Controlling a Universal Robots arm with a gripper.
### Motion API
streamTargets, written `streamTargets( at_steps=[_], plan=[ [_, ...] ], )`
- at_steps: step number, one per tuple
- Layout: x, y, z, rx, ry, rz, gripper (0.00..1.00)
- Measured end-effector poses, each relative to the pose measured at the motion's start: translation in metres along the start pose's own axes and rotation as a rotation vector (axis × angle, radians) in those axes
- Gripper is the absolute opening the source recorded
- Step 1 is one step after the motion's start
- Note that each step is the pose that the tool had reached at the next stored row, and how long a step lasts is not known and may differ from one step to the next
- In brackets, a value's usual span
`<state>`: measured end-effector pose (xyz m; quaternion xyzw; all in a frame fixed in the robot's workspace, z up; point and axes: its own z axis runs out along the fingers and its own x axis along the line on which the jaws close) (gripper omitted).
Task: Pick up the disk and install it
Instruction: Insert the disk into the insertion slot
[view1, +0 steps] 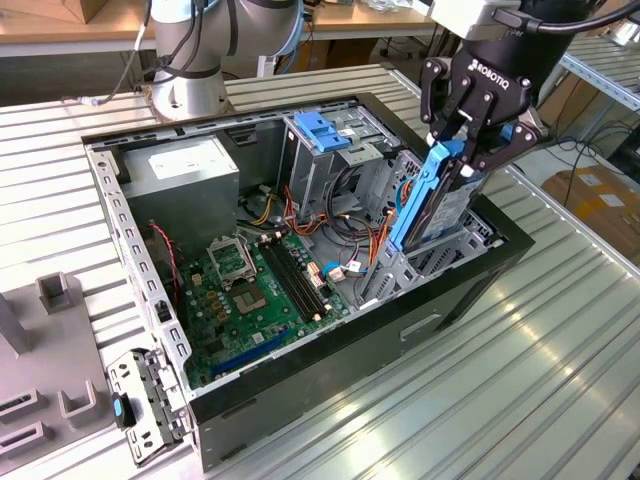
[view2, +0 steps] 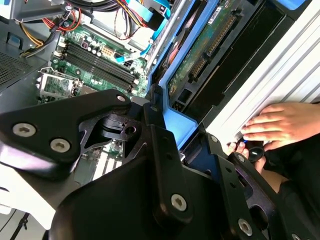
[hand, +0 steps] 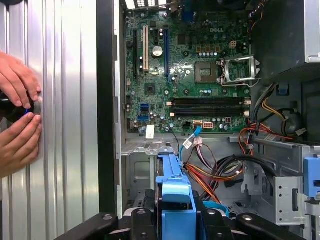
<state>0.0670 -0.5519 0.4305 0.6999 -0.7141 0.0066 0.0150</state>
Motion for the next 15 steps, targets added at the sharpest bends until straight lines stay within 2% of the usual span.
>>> streamTargets(
  at_steps=[15],
  plan=[
    [-0.0001, -0.0003, 0.0244, 0.0000, 0.0000, 0.000, 0.37]
  ],
)
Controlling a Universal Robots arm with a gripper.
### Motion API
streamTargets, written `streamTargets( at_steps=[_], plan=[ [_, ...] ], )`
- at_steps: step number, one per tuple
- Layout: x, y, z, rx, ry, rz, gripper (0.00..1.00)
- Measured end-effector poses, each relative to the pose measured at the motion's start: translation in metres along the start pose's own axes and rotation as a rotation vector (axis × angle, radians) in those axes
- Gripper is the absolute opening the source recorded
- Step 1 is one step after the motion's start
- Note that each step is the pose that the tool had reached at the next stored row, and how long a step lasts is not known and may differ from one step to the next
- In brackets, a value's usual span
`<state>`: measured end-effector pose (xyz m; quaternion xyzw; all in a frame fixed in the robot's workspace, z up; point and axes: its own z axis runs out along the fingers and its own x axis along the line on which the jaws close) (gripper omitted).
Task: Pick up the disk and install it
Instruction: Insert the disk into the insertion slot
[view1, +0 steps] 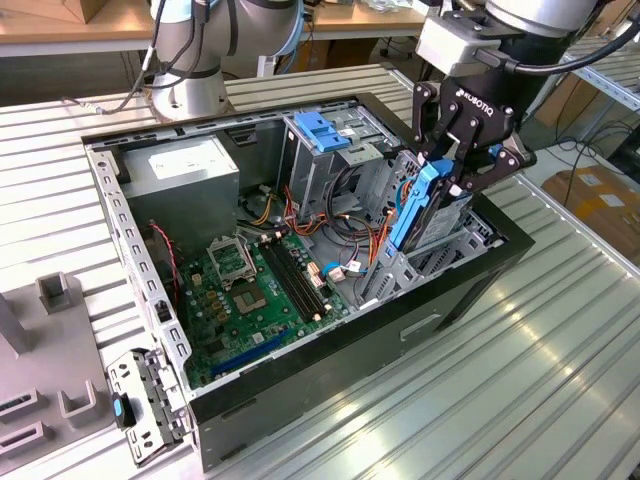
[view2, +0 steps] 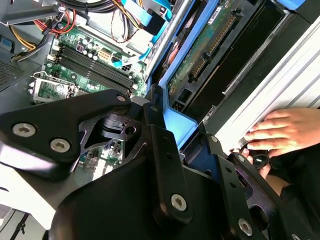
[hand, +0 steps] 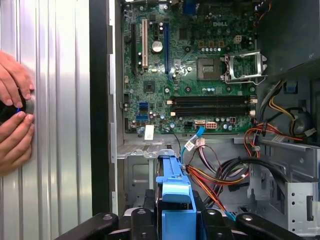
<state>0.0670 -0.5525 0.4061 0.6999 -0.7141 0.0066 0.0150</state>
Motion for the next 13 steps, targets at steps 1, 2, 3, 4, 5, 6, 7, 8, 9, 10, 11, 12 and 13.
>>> streamTargets(
  at_steps=[1, 2, 3, 4, 5, 6, 7, 8, 9, 10, 11, 12, 13],
  plan=[
    [0.0000, 0.0000, 0.0021, 0.0000, 0.0000, 0.000, 0.37],
    [0.0000, 0.0000, 0.0035, 0.0000, -0.0001, 0.000, 0.37],
    [0.0000, -0.0001, 0.0047, 0.0000, -0.0001, 0.000, 0.37],
    [-0.0001, -0.0001, 0.0063, 0.0000, -0.0001, 0.000, 0.37],
    [-0.0001, -0.0001, 0.0074, 0.0000, 0.0000, 0.000, 0.37],
    [-0.0001, -0.0001, 0.0090, 0.0000, 0.0000, 0.000, 0.37],
    [0.0000, -0.0001, 0.0102, 0.0000, 0.0001, 0.000, 0.37],
    [0.0000, -0.0001, 0.0115, 0.0000, 0.0000, 0.000, 0.37],
    [0.0000, -0.0002, 0.0128, 0.0000, 0.0001, 0.000, 0.37],
    [0.0000, -0.0002, 0.0136, 0.0000, 0.0000, 0.000, 0.37],
    [0.0000, -0.0002, 0.0143, 0.0000, 0.0000, 0.000, 0.37],
    [0.0000, -0.0002, 0.0143, 0.0000, 0.0001, 0.000, 0.37],
    [0.0000, -0.0002, 0.0144, 0.0000, 0.0002, 0.000, 0.37]
  ],
)
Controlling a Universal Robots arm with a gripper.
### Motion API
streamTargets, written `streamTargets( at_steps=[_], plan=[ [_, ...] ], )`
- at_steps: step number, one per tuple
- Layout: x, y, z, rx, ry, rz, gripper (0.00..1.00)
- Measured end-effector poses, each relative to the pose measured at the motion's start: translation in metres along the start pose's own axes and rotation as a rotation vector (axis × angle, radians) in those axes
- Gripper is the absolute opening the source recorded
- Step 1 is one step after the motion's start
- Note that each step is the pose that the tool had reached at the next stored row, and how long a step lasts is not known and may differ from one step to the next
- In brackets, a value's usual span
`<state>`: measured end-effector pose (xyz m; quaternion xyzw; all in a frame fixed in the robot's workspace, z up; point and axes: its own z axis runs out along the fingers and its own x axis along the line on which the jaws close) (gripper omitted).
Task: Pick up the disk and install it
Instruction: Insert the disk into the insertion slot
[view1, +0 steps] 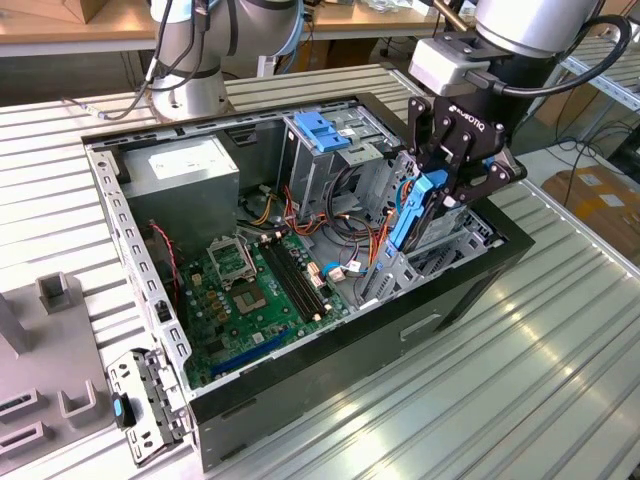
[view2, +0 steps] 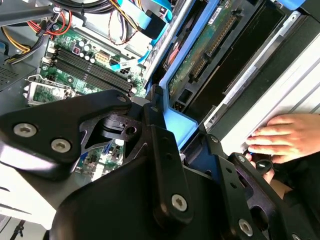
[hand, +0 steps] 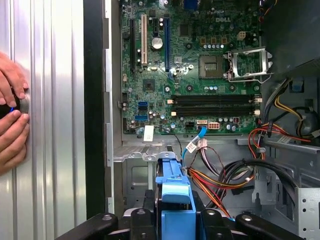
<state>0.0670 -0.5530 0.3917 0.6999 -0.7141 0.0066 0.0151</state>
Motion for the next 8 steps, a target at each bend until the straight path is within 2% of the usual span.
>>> streamTargets(
  at_steps=[7, 8],
  plan=[
    [0.0000, 0.0000, 0.0003, 0.0001, -0.0001, 0.000, 0.38],
    [0.0000, 0.0000, 0.0003, 0.0000, 0.0000, 0.000, 0.44]
  ],
)
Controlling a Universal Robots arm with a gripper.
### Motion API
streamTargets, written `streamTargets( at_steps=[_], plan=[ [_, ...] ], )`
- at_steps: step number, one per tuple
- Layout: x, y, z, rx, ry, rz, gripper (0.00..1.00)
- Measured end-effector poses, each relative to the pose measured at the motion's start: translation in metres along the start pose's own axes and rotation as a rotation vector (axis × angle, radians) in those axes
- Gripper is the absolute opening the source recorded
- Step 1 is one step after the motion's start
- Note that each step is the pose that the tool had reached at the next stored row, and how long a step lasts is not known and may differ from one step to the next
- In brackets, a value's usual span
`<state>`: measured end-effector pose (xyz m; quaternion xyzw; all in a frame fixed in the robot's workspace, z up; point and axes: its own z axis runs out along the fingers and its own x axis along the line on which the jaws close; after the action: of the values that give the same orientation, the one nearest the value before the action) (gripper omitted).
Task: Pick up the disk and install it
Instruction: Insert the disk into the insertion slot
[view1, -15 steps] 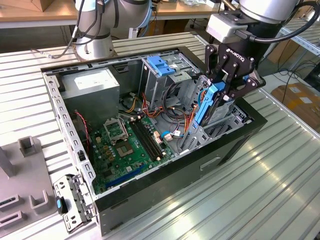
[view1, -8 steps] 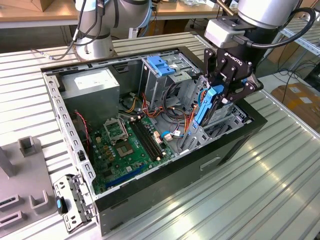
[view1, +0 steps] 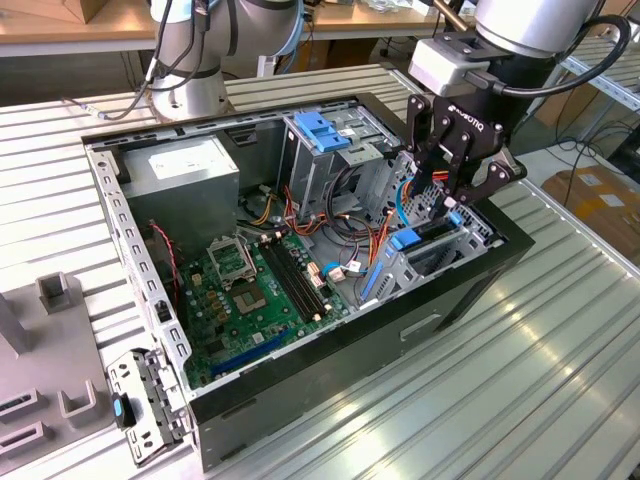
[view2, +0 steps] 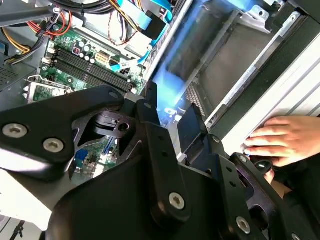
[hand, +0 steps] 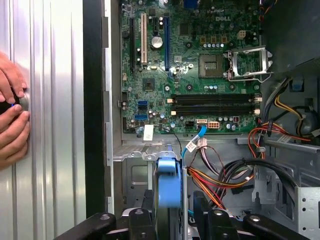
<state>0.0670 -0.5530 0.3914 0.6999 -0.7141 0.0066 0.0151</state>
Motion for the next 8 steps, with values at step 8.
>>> streamTargets(
  at_steps=[8],
  plan=[
    [0.0000, 0.0000, 0.0003, 0.0001, -0.0002, 0.000, 0.30]
  ],
)
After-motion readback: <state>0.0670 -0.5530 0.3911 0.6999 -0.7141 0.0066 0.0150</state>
